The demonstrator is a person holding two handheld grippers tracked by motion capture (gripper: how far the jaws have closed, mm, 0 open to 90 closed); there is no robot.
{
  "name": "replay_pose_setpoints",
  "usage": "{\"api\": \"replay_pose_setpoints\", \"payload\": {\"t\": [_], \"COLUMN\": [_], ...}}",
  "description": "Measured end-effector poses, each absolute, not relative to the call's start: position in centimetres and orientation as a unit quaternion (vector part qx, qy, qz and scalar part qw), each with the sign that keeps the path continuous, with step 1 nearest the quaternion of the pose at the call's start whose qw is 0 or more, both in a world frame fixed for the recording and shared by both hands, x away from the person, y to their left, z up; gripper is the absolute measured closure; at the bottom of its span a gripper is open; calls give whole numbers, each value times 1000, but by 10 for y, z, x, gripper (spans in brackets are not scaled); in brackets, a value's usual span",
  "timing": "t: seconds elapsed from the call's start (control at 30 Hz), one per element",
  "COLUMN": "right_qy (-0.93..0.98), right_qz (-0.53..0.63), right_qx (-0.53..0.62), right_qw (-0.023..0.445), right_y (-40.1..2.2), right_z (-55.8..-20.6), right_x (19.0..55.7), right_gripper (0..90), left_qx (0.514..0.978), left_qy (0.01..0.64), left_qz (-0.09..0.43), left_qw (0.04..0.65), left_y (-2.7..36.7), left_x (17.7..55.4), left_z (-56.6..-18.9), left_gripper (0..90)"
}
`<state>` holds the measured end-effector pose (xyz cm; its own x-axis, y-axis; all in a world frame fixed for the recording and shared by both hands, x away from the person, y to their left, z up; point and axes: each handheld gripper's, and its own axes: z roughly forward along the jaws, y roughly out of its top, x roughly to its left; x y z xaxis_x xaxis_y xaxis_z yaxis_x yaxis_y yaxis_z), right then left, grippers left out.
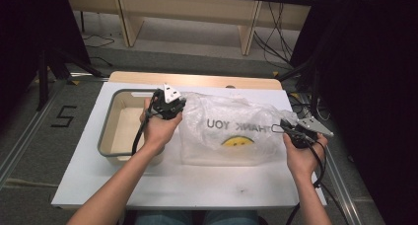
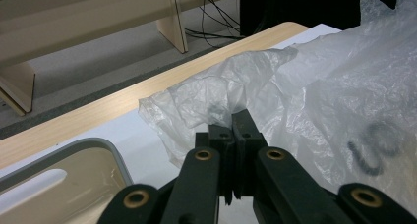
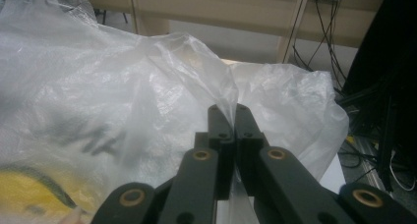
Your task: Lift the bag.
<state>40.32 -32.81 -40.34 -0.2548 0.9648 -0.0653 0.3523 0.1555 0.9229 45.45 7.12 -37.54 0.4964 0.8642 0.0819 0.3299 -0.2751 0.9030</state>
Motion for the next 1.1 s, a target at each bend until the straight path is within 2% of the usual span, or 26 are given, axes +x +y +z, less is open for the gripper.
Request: {"api": "replay_pose_setpoints", "payload": {"t": [0.13, 0.2, 0.3, 0.43, 0.57, 0.63, 0.97, 1.0, 1.03, 1.1], "right_qy": [668, 667, 666, 662, 649, 644, 628, 631, 631, 629], "right_qz": [425, 426, 426, 428, 436, 439, 447, 448, 448, 454], "right_qx": [493, 493, 493, 494, 496, 496, 505, 500, 500, 492], "right_qw": [361, 362, 364, 367, 378, 382, 389, 389, 389, 394], "right_y": [-327, -327, -327, -328, -331, -332, -337, -336, -336, -335], "right_z": [-403, -404, -404, -403, -401, -400, -398, -398, -398, -397], "right_x": [403, 403, 403, 403, 400, 399, 399, 399, 399, 398], "right_gripper": [882, 868, 849, 792, 682, 642, 554, 517, 517, 433], "left_qx": [737, 737, 738, 732, 730, 724, 735, 734, 734, 733], "left_qy": [403, 402, 401, 409, 420, 426, 430, 432, 432, 432], "left_qz": [300, 301, 302, 292, 286, 293, 277, 278, 278, 278], "left_qw": [452, 453, 452, 460, 457, 457, 446, 445, 445, 446], "left_y": [71, 70, 70, 72, 73, 73, 76, 77, 77, 77], "left_x": [454, 453, 452, 451, 449, 446, 443, 443, 443, 443], "left_z": [-375, -375, -375, -376, -376, -375, -375, -375, -375, -375], "left_gripper": [878, 839, 756, 591, 426, 379, 303, 301, 300, 299]}}
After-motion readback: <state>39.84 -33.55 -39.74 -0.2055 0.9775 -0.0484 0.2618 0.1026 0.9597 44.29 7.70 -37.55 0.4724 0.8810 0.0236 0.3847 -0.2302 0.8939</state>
